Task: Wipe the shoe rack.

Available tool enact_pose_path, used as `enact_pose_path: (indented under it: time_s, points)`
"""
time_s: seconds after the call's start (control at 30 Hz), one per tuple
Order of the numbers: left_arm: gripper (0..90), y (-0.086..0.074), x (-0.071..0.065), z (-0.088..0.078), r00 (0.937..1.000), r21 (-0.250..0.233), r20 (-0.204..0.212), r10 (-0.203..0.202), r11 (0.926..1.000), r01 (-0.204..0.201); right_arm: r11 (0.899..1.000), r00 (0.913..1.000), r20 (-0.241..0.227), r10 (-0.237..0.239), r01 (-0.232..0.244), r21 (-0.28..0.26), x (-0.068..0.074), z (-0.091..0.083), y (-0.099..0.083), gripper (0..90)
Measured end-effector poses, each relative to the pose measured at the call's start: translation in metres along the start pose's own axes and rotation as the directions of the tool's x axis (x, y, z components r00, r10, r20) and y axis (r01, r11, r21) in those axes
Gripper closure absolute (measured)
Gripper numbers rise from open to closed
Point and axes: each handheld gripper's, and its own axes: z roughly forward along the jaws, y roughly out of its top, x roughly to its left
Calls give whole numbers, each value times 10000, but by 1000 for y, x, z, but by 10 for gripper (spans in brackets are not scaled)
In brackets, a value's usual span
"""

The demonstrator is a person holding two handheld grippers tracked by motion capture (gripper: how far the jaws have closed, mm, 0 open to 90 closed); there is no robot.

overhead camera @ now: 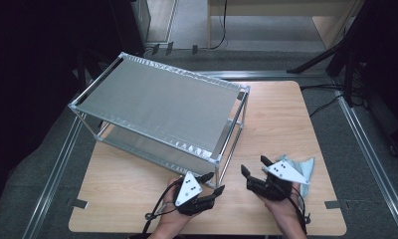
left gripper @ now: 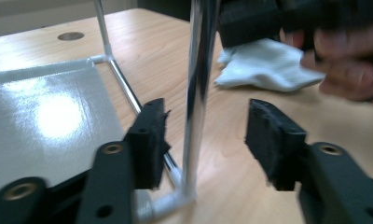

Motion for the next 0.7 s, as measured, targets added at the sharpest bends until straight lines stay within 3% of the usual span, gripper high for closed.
enact_pose_path:
  time_s: [0.13, 0.23, 0.27, 0.33, 0.4, 0.47, 0.53, 0.57, 0.63, 0.7]
  points:
    - [349, -2, 14, -42, 9979, -245, -640, -75, 9997, 59, 10000, 9975, -709, -31, 35, 56, 24, -4, -4, 130]
    - [310, -11, 32, -67, 9909, -160, -1292, -385, 9992, 367, 9991, 9888, -1431, -423, 428, 5, 52, -1, -5, 118]
    - [300, -15, 38, -73, 9875, -66, -1492, -506, 9987, 501, 9978, 9868, -1482, -656, 664, 5, 61, 2, -4, 130]
    - [290, -25, 51, -85, 9797, -7, -1763, -955, 9953, 969, 9946, 9896, -1009, -1023, 1035, 73, 76, 9, -3, 183]
    - [287, -34, 63, -95, 9685, 13, -2167, -1223, 9921, 1256, 9946, 9938, -432, -1029, 1032, 68, 83, 17, -3, 324]
    - [284, -40, 73, -106, 9556, -178, -2496, -1569, 9874, 1575, 9967, 9958, -470, -788, 796, 140, 84, 24, -4, 498]
    - [285, -42, 83, -115, 9399, -306, -2914, -1781, 9837, 1769, 9960, 9946, -529, -892, 895, 41, 80, 27, -7, 631]
    - [289, -42, 87, -118, 9330, -398, -3093, -1837, 9828, 1803, 9956, 9939, -588, -935, 933, -57, 78, 27, -9, 679]
    - [294, -42, 95, -125, 9152, -575, -3546, -1917, 9814, 1833, 9923, 9922, -236, -1222, 1216, -251, 74, 25, -12, 764]
    - [298, -43, 101, -131, 8994, -698, -3887, -2002, 9797, 1880, 9928, 9928, -179, -1185, 1182, -182, 65, 23, -11, 791]
